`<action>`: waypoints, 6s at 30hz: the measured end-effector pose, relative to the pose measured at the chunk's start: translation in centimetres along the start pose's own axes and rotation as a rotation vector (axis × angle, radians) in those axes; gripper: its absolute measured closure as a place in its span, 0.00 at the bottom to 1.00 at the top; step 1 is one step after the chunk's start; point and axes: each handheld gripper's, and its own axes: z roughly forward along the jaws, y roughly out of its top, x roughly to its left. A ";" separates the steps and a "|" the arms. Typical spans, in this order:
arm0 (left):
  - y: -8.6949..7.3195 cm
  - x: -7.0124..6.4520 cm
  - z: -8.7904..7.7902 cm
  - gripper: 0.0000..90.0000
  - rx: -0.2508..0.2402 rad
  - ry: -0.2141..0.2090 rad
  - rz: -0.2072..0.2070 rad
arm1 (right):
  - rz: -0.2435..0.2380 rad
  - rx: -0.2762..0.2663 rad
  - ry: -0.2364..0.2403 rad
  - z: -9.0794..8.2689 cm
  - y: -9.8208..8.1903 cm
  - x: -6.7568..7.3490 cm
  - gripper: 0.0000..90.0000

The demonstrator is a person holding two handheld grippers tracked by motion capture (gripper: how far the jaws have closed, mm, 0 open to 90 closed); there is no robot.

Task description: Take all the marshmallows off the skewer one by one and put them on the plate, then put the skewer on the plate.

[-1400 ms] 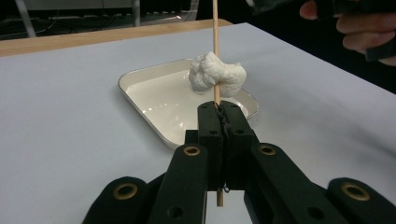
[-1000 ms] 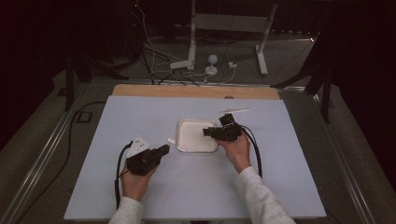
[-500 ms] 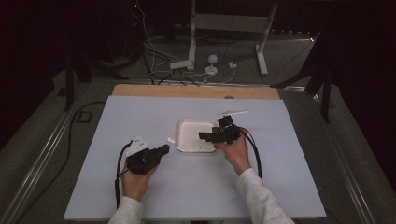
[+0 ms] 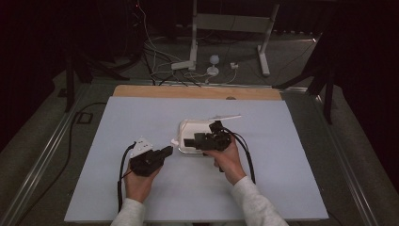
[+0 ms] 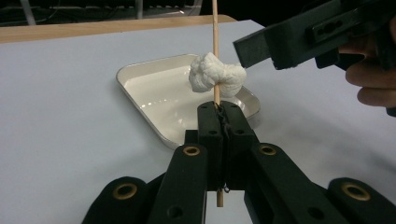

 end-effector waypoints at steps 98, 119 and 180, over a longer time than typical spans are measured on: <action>0.3 0.2 -0.2 1.00 -0.025 -0.033 -0.041 | -0.096 -0.125 -0.299 -4.8 -1.8 -5.1 0.00; 2.8 -0.7 1.0 1.00 -0.053 -0.029 -0.062 | -0.184 -0.171 -0.304 -9.2 -4.3 -4.0 0.00; 3.6 -0.6 9.5 0.99 0.031 0.093 -0.141 | -0.138 -0.231 -0.406 -15.2 -9.3 -6.0 0.00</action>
